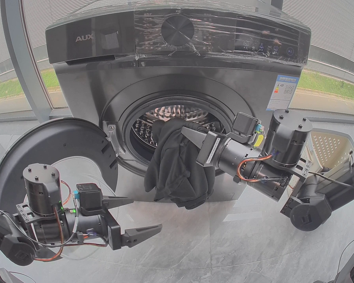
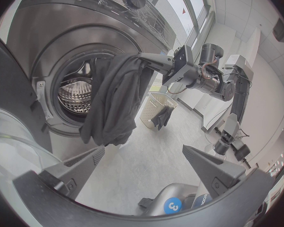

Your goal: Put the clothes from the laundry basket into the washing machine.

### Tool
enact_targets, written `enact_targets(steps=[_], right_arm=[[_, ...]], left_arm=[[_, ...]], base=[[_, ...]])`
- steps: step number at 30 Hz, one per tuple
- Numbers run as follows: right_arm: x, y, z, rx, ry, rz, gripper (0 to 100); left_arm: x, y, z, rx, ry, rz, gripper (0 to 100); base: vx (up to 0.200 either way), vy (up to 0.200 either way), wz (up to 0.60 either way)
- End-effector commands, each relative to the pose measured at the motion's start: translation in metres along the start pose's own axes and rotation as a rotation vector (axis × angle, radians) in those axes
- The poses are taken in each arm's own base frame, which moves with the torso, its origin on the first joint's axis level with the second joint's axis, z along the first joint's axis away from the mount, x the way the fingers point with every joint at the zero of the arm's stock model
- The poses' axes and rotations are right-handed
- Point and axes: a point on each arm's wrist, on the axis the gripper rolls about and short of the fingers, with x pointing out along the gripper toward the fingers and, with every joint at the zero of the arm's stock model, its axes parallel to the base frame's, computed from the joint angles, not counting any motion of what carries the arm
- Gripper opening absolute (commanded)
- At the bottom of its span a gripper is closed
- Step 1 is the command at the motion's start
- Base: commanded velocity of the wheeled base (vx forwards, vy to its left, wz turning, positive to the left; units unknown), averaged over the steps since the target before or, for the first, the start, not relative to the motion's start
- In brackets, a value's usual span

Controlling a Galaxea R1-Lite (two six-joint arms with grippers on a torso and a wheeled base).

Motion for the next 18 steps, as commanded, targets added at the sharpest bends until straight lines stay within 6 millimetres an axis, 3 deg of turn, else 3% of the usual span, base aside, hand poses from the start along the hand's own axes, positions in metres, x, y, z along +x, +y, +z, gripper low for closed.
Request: enact_targets(steps=[1, 6, 11, 18], right_arm=[[0.001, 0.001, -0.004, 0.000, 0.006, 0.004, 0], [0.001, 0.001, -0.004, -0.001, 0.001, -0.006, 0], [0.001, 0.003, -0.003, -0.001, -0.003, 0.000, 0], [0.001, 0.005, -0.005, 0.001, 0.000, 0.005, 0]], left_arm=[[0.024, -0.004, -0.006, -0.038, 0.048, -0.036, 100], [0.030, -0.003, -0.013, -0.059, 0.082, -0.037, 100], [0.051, 0.009, -0.034, -0.086, 0.179, 0.000, 100], [0.076, 0.020, -0.048, -0.083, 0.142, 0.025, 100]], base=[[0.000, 0.000, 0.00], [0.000, 0.000, 0.00], [0.000, 0.000, 0.00], [0.000, 0.000, 0.00]])
